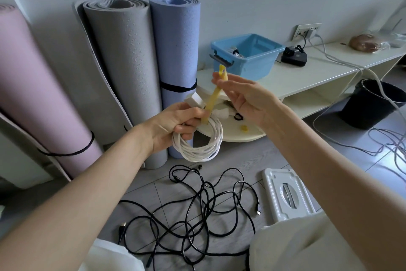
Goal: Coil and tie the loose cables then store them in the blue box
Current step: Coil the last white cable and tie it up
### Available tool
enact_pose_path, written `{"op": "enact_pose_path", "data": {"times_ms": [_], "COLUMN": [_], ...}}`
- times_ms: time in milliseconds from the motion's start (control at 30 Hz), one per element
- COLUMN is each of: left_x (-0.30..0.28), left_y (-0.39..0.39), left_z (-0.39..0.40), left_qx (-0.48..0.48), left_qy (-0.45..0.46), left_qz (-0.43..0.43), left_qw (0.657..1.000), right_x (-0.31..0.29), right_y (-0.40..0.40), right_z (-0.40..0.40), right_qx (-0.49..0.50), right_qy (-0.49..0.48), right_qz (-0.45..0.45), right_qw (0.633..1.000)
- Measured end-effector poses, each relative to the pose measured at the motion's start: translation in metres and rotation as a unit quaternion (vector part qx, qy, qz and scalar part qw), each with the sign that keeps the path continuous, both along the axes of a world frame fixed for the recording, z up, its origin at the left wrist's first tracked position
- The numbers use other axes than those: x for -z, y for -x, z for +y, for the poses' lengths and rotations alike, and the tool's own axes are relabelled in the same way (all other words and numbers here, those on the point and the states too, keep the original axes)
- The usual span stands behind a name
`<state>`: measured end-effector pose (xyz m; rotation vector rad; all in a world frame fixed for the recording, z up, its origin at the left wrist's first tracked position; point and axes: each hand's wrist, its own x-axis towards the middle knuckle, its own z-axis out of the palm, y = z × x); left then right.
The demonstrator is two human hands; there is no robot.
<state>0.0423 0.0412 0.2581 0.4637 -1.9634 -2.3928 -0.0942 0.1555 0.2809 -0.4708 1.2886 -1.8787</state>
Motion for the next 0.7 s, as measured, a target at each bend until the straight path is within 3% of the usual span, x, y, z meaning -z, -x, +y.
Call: {"op": "enact_pose_path", "data": {"times_ms": [167, 233, 333, 433, 567, 700], "left_x": [-0.001, 0.000, 0.000, 0.001, 0.000, -0.003], "left_y": [0.001, 0.002, 0.006, 0.007, 0.004, 0.003], "left_z": [0.000, -0.001, -0.004, -0.008, -0.008, -0.009], "left_qx": [-0.034, -0.058, -0.100, -0.114, -0.083, -0.058], "left_qy": [-0.003, -0.012, -0.027, -0.033, -0.026, -0.022], "left_qz": [-0.005, 0.004, 0.016, 0.014, 0.011, 0.006], "left_qw": [0.999, 0.998, 0.994, 0.993, 0.996, 0.998], "right_x": [0.004, 0.007, 0.014, 0.019, 0.017, 0.015], "right_y": [0.008, 0.003, -0.012, -0.018, -0.015, -0.012], "right_z": [-0.003, -0.005, -0.006, -0.009, -0.009, -0.006], "right_qx": [0.070, 0.011, -0.155, -0.173, -0.135, -0.158], "right_qy": [0.018, -0.016, -0.140, -0.241, -0.195, -0.148], "right_qz": [-0.067, -0.074, 0.002, 0.088, 0.109, 0.112], "right_qw": [0.995, 0.997, 0.978, 0.951, 0.965, 0.970]}}
